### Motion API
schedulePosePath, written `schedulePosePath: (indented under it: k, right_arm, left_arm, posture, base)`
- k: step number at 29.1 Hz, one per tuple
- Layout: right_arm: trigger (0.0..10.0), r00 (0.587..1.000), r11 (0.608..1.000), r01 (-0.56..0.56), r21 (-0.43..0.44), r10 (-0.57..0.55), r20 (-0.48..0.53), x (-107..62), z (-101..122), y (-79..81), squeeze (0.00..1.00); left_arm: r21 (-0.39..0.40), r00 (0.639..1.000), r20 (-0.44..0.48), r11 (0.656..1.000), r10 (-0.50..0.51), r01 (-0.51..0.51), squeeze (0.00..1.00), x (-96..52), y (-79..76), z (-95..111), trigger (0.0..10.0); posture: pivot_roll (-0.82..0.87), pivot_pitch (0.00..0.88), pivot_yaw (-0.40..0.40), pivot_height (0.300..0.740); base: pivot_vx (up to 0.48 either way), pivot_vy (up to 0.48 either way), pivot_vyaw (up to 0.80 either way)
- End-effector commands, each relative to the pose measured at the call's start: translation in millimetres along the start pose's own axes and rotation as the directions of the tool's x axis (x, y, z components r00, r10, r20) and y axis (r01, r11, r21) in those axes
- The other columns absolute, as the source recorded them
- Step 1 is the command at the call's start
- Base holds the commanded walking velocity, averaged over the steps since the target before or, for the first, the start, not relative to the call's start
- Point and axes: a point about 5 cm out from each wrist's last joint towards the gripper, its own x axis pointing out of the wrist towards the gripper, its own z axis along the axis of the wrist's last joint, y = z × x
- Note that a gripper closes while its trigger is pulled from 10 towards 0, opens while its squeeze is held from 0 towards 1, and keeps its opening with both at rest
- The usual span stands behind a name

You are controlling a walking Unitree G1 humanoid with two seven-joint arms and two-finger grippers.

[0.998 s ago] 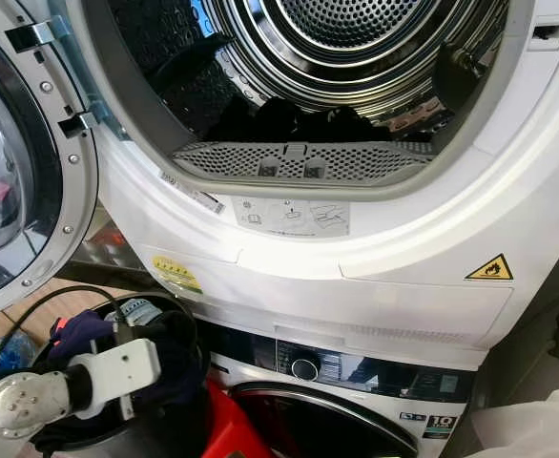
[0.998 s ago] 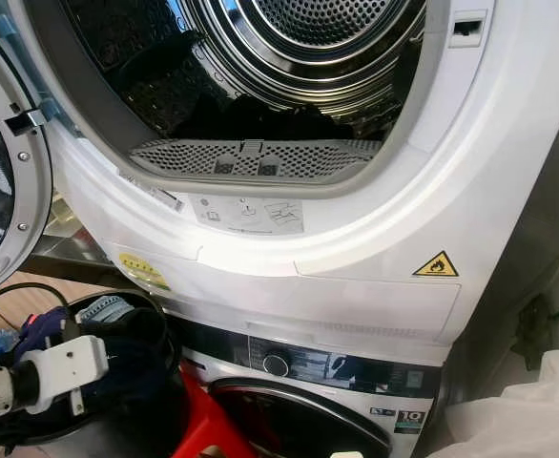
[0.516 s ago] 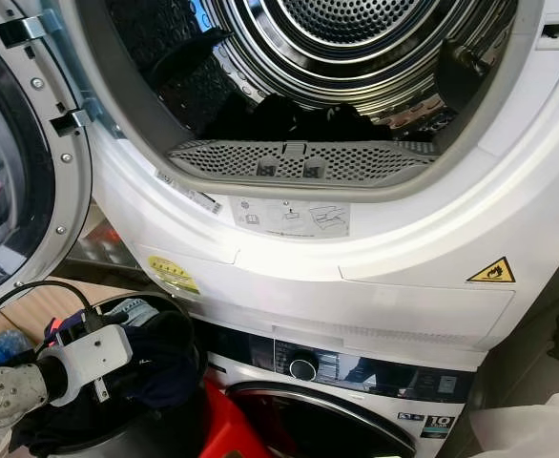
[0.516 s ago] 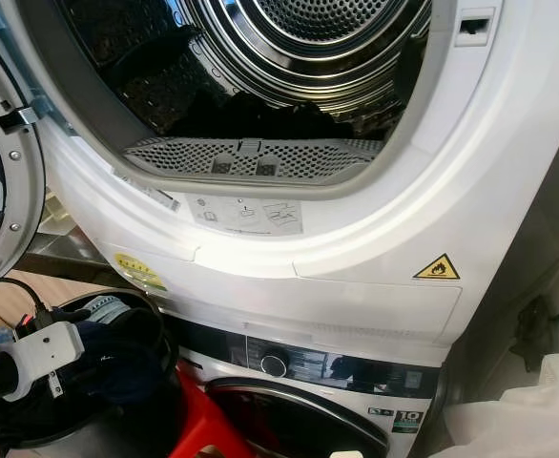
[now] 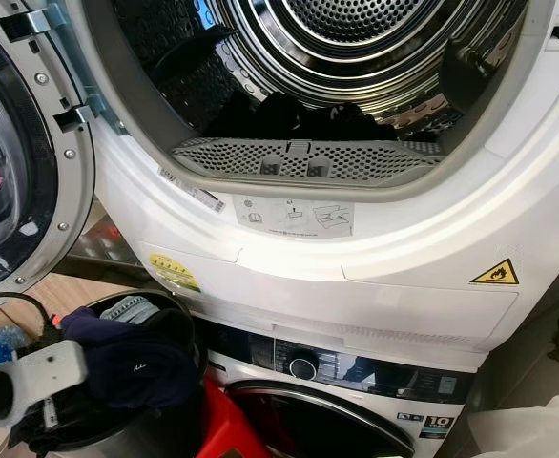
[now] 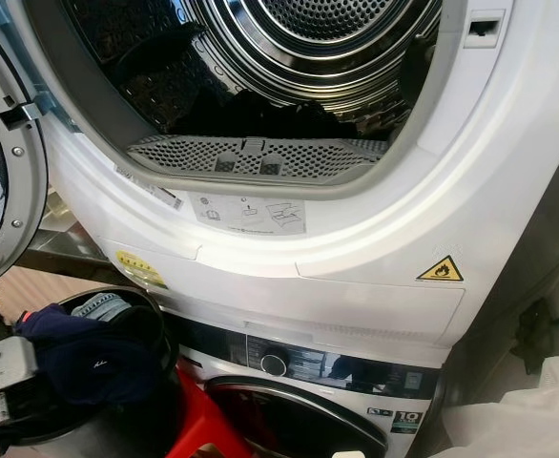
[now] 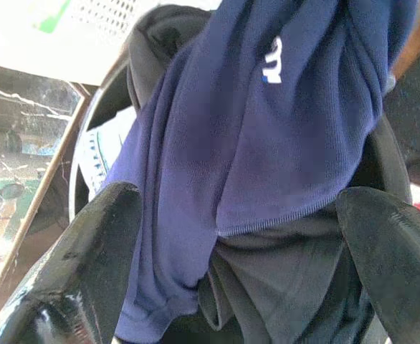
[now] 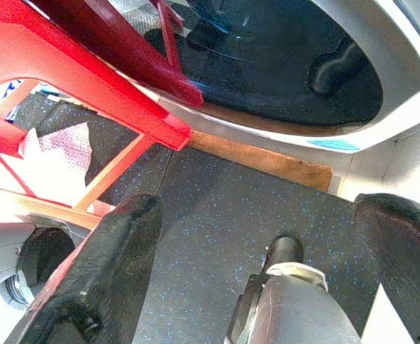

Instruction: Clothes washing

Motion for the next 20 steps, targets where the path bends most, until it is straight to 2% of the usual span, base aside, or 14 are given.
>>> schedulePosePath:
  k: [1,9,20]
  right_arm:
    - [10.0,1.000,1.000,-0.023,-0.016,0.023,-0.005,0.9,1.4,7.0,0.00]
    - [10.0,0.999,0.998,-0.036,-0.048,0.036,-0.007,1.1,1.9,8.4,0.00]
    - [10.0,0.999,0.999,-0.034,-0.040,0.034,-0.005,0.9,1.2,9.5,0.00]
  left_arm:
    - [0.041,0.999,-0.044,0.999,0.003,-0.001,1.00,-7.3,3.9,-5.4,10.0]
    - [0.050,0.996,-0.085,0.998,-0.019,0.024,1.00,-5.9,-4.9,-18.5,10.0]
    - [0.098,0.993,-0.113,0.995,0.026,-0.015,1.00,-2.8,0.2,-29.6,10.0]
  posture:
    - [0.07,0.026,0.129,0.740]
    - [0.07,0.026,0.128,0.740]
    - [0.06,0.023,0.130,0.740]
  base:
    - [0.000,0.000,0.00]
    - [0.000,0.000,0.00]
    - [0.000,0.000,0.00]
